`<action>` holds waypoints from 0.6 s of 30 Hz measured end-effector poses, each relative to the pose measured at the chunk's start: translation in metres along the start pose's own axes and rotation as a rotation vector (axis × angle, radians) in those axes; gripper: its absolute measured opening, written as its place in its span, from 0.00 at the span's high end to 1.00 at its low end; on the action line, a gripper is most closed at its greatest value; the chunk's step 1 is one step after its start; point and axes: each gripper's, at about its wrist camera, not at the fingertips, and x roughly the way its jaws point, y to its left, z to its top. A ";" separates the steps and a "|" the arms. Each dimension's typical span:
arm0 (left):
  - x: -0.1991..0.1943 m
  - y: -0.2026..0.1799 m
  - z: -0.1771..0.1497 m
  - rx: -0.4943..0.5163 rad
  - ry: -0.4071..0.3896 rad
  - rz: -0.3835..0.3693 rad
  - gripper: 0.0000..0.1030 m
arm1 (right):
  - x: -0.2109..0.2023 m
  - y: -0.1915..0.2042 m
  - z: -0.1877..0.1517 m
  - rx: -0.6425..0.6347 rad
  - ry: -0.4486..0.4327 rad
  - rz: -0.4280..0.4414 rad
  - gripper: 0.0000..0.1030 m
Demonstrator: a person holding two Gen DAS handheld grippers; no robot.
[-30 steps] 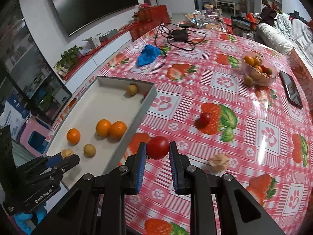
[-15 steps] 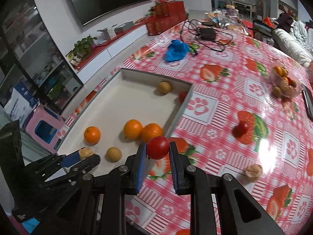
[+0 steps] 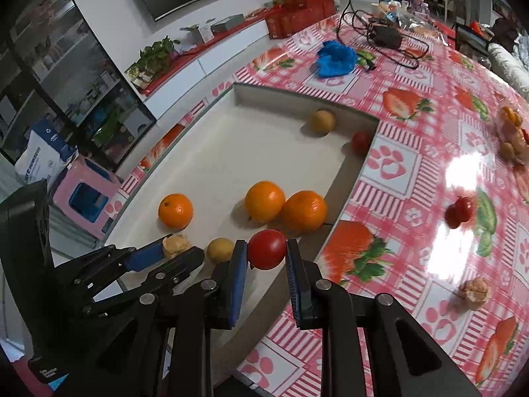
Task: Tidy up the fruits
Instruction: 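Open both grippers to drop the dried fruit and tomato into the tray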
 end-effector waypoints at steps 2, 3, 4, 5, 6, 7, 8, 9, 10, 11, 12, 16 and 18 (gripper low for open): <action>0.001 0.001 -0.001 -0.003 0.005 0.010 0.66 | 0.003 0.002 0.000 -0.002 0.007 0.002 0.76; 0.002 0.002 -0.001 -0.005 0.008 0.013 0.64 | 0.004 0.003 -0.001 -0.002 0.013 0.006 0.76; 0.002 0.002 -0.002 -0.007 0.009 0.014 0.60 | 0.005 0.003 -0.001 -0.001 0.016 0.010 0.76; 0.002 0.003 -0.002 -0.009 0.009 0.017 0.52 | 0.006 0.004 -0.001 -0.002 0.020 0.015 0.76; 0.001 0.003 -0.002 -0.011 0.006 0.021 0.47 | 0.006 0.004 -0.001 -0.004 0.025 0.021 0.76; 0.000 0.003 -0.002 -0.013 0.002 0.025 0.38 | 0.007 0.005 -0.001 -0.007 0.029 0.025 0.76; -0.002 0.004 -0.002 -0.017 -0.007 0.030 0.31 | 0.007 0.006 -0.002 -0.011 0.030 0.025 0.76; -0.003 0.004 -0.002 -0.020 -0.013 0.033 0.29 | 0.007 0.008 -0.002 -0.015 0.030 0.024 0.76; -0.004 0.004 -0.001 -0.023 -0.017 0.035 0.26 | 0.007 0.008 -0.002 -0.017 0.029 0.025 0.76; -0.005 0.004 -0.001 -0.025 -0.020 0.038 0.24 | 0.006 0.008 -0.002 -0.018 0.028 0.027 0.76; -0.006 0.004 -0.001 -0.026 -0.020 0.040 0.23 | 0.005 0.008 -0.002 -0.018 0.026 0.028 0.76; -0.005 0.002 0.000 -0.024 -0.010 0.050 0.22 | -0.003 0.006 -0.002 -0.013 -0.010 0.021 0.19; -0.004 0.001 0.000 -0.025 -0.002 0.054 0.22 | -0.009 0.006 -0.002 -0.018 -0.023 0.017 0.19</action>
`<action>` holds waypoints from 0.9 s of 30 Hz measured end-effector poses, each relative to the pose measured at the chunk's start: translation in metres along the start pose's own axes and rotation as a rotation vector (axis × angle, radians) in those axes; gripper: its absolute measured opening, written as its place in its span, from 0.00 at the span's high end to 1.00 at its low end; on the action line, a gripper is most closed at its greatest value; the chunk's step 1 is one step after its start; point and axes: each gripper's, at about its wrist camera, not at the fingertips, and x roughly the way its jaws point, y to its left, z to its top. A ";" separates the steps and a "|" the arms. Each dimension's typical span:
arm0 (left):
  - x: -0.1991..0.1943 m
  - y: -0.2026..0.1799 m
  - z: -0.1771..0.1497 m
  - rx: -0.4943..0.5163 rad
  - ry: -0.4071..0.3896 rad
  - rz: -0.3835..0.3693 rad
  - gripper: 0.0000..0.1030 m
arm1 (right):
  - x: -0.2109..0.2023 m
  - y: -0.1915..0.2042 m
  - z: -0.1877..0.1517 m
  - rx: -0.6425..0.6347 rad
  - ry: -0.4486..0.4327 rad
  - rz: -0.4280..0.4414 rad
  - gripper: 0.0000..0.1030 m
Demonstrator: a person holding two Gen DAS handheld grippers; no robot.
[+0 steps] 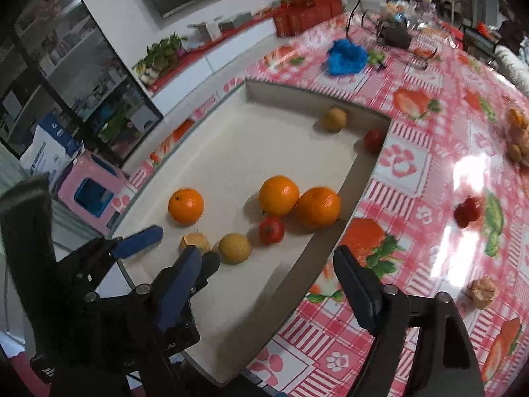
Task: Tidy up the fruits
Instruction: 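Open both grippers to drop the dried fruit and tomato into the tray, then move both open grippers back over the table toward remaining fruits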
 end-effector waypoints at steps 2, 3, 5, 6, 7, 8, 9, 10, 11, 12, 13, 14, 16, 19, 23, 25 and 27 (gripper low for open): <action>-0.002 -0.001 0.000 0.000 0.003 -0.003 0.22 | -0.004 -0.002 0.000 0.000 -0.010 -0.008 0.19; -0.004 -0.001 -0.001 -0.001 0.000 -0.005 0.22 | -0.006 -0.005 0.000 0.003 -0.017 -0.020 0.19; -0.008 -0.002 -0.001 0.003 -0.004 -0.010 0.22 | -0.010 -0.009 -0.001 0.016 -0.024 -0.038 0.19; -0.009 -0.004 -0.001 0.006 -0.005 -0.012 0.22 | -0.011 -0.014 -0.002 0.028 -0.027 -0.051 0.11; -0.011 -0.005 -0.001 0.011 -0.006 -0.013 0.22 | -0.013 -0.017 -0.003 0.040 -0.030 -0.068 0.02; -0.013 -0.007 -0.002 0.018 -0.008 -0.014 0.22 | -0.016 -0.022 -0.004 0.056 -0.043 -0.086 0.00; -0.014 -0.010 -0.002 0.024 -0.009 -0.014 0.22 | -0.018 -0.028 -0.005 0.071 -0.051 -0.098 0.00; -0.015 -0.012 -0.001 0.030 -0.010 -0.015 0.22 | -0.021 -0.033 -0.007 0.084 -0.053 -0.100 0.00; -0.017 -0.016 -0.001 0.041 -0.012 -0.015 0.22 | -0.024 -0.038 -0.008 0.098 -0.056 -0.098 0.00; -0.018 -0.019 -0.001 0.048 -0.014 -0.015 0.22 | -0.027 -0.044 -0.010 0.111 -0.060 -0.098 0.00; -0.019 -0.022 0.000 0.054 -0.016 -0.015 0.22 | -0.030 -0.050 -0.012 0.122 -0.063 -0.103 0.00; -0.021 -0.027 0.000 0.063 -0.020 -0.017 0.22 | -0.034 -0.057 -0.016 0.133 -0.067 -0.117 0.00; -0.023 -0.034 0.001 0.075 -0.024 -0.021 0.22 | -0.040 -0.070 -0.022 0.157 -0.074 -0.143 0.00; -0.025 -0.047 0.003 0.102 -0.027 -0.031 0.22 | -0.049 -0.098 -0.034 0.216 -0.077 -0.183 0.00; -0.026 -0.063 0.002 0.143 -0.022 -0.042 0.22 | -0.058 -0.137 -0.054 0.302 -0.069 -0.266 0.00; -0.026 -0.072 0.001 0.163 -0.019 -0.044 0.22 | -0.062 -0.155 -0.066 0.349 -0.063 -0.308 0.00; -0.025 -0.080 0.000 0.181 -0.016 -0.045 0.22 | -0.066 -0.173 -0.078 0.400 -0.055 -0.332 0.00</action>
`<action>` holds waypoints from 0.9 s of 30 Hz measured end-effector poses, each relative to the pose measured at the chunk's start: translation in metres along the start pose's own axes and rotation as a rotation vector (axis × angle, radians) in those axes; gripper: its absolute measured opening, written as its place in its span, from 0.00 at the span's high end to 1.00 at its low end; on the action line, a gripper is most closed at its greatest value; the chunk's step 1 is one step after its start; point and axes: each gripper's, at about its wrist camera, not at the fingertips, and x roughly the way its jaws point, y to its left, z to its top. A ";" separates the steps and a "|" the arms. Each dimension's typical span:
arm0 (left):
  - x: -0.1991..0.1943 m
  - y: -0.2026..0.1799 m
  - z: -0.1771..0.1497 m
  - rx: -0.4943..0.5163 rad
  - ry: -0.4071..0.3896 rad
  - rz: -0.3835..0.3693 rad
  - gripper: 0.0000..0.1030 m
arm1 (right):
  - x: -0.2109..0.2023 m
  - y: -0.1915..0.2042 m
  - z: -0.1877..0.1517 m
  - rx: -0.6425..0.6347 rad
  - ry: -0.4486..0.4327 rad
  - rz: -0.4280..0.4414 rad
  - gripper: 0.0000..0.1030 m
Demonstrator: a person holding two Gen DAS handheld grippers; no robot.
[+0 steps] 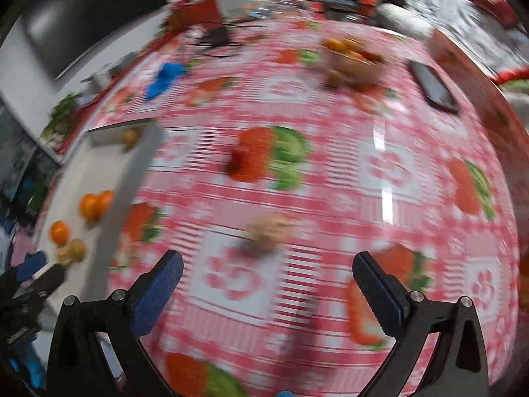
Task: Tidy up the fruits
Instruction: 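Move both open grippers back over the table toward remaining fruits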
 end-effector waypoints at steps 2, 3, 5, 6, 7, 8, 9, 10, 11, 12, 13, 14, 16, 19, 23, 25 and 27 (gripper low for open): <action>0.001 -0.007 0.002 0.014 0.002 0.000 0.22 | 0.003 -0.015 -0.003 0.028 0.008 -0.011 0.00; 0.001 -0.009 0.002 0.019 0.003 0.000 0.22 | 0.004 -0.022 -0.005 0.041 0.012 -0.021 0.00; 0.002 -0.017 0.005 0.035 0.005 0.000 0.22 | 0.004 -0.029 -0.009 0.045 0.014 -0.033 0.00; 0.001 -0.019 0.005 0.041 0.006 0.001 0.22 | 0.005 -0.032 -0.010 0.042 0.015 -0.040 0.00; 0.001 -0.022 0.005 0.047 0.006 0.002 0.22 | 0.005 -0.034 -0.011 0.039 0.014 -0.044 0.00; 0.002 -0.027 0.007 0.057 0.007 0.002 0.22 | 0.005 -0.036 -0.012 0.035 0.014 -0.049 0.00; 0.002 -0.030 0.007 0.064 0.008 0.003 0.22 | 0.005 -0.039 -0.012 0.030 0.011 -0.054 0.00; 0.002 -0.034 0.008 0.074 0.009 0.004 0.22 | 0.006 -0.040 -0.012 0.027 0.008 -0.057 0.00; 0.002 -0.036 0.009 0.083 0.010 0.005 0.22 | 0.006 -0.043 -0.012 0.026 0.003 -0.065 0.00; 0.002 -0.041 0.011 0.094 0.010 0.007 0.22 | 0.006 -0.045 -0.012 0.026 -0.005 -0.077 0.00; 0.003 -0.045 0.012 0.104 0.010 0.008 0.22 | 0.005 -0.049 -0.012 0.027 -0.012 -0.090 0.00; 0.004 -0.051 0.016 0.118 0.009 0.010 0.22 | 0.004 -0.054 -0.012 0.030 -0.017 -0.100 0.00; 0.005 -0.061 0.022 0.140 0.005 0.010 0.22 | 0.003 -0.065 -0.013 0.040 -0.029 -0.125 0.00; 0.009 -0.077 0.034 0.169 -0.002 -0.001 0.22 | 0.004 -0.082 -0.013 0.057 -0.042 -0.167 0.00; 0.024 -0.103 0.054 0.209 0.000 -0.019 0.22 | 0.007 -0.101 -0.019 0.089 -0.050 -0.170 0.00; 0.033 -0.117 0.064 0.228 -0.002 -0.020 0.22 | 0.007 -0.101 -0.023 0.060 -0.066 -0.179 0.00; 0.045 -0.129 0.073 0.246 -0.005 -0.015 0.22 | 0.006 -0.099 -0.028 0.037 -0.104 -0.184 0.00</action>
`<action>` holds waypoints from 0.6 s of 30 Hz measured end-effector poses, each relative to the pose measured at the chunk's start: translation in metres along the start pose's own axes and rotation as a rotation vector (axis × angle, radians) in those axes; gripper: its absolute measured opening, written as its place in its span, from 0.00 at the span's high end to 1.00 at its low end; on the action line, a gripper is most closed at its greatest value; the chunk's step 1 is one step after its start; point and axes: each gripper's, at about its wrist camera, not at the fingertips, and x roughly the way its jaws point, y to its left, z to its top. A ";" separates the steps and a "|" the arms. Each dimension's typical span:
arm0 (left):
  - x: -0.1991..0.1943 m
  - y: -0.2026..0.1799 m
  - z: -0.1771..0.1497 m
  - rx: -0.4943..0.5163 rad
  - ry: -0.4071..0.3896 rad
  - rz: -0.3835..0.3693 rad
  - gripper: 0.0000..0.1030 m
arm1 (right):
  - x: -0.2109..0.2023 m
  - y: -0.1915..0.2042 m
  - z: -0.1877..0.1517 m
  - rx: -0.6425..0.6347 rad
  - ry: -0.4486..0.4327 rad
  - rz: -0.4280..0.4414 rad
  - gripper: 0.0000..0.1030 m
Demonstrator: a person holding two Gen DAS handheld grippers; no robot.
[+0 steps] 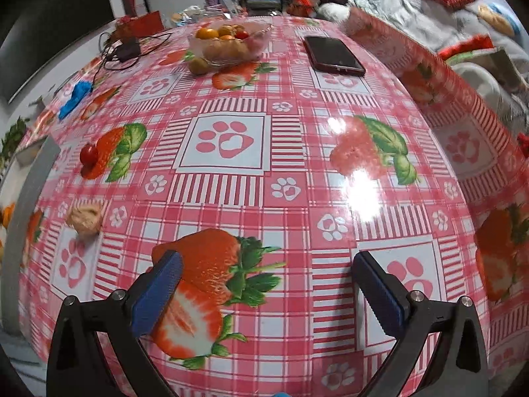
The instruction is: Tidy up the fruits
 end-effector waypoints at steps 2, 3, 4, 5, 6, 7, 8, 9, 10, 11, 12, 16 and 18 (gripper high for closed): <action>0.014 -0.008 0.011 0.010 0.013 0.001 0.22 | -0.001 0.000 -0.005 -0.007 -0.041 0.002 0.00; 0.023 -0.012 0.017 0.011 0.027 -0.006 0.22 | -0.001 0.000 -0.006 -0.008 -0.053 0.005 0.00; 0.032 -0.015 0.021 0.009 0.039 -0.012 0.22 | -0.001 0.000 -0.006 -0.010 -0.053 0.007 0.00; 0.040 -0.018 0.026 0.005 0.049 -0.013 0.23 | -0.001 0.001 -0.005 -0.011 -0.052 0.007 0.00; 0.046 -0.020 0.028 0.003 0.055 -0.011 0.25 | -0.001 0.001 -0.005 -0.010 -0.052 0.007 0.00; 0.053 -0.022 0.031 0.000 0.060 -0.008 0.27 | -0.001 0.001 -0.005 -0.009 -0.053 0.007 0.00; 0.061 -0.023 0.034 -0.004 0.067 -0.006 0.28 | -0.001 0.001 -0.005 -0.009 -0.052 0.007 0.00; 0.066 -0.023 0.035 -0.009 0.073 -0.005 0.29 | -0.001 0.001 -0.005 -0.009 -0.052 0.007 0.00; 0.073 -0.024 0.037 -0.014 0.083 -0.005 0.32 | -0.001 0.001 -0.005 -0.009 -0.052 0.007 0.00; 0.081 -0.024 0.039 -0.021 0.097 -0.003 0.35 | -0.001 0.001 -0.005 -0.009 -0.053 0.007 0.00; 0.086 -0.025 0.040 -0.026 0.105 -0.004 0.37 | -0.001 0.001 -0.005 -0.009 -0.052 0.007 0.00; 0.096 -0.025 0.043 -0.044 0.092 -0.016 0.59 | -0.001 0.000 -0.006 -0.009 -0.053 0.007 0.00; 0.096 -0.029 0.043 -0.027 0.081 -0.026 0.72 | -0.001 0.001 -0.006 -0.010 -0.053 0.007 0.00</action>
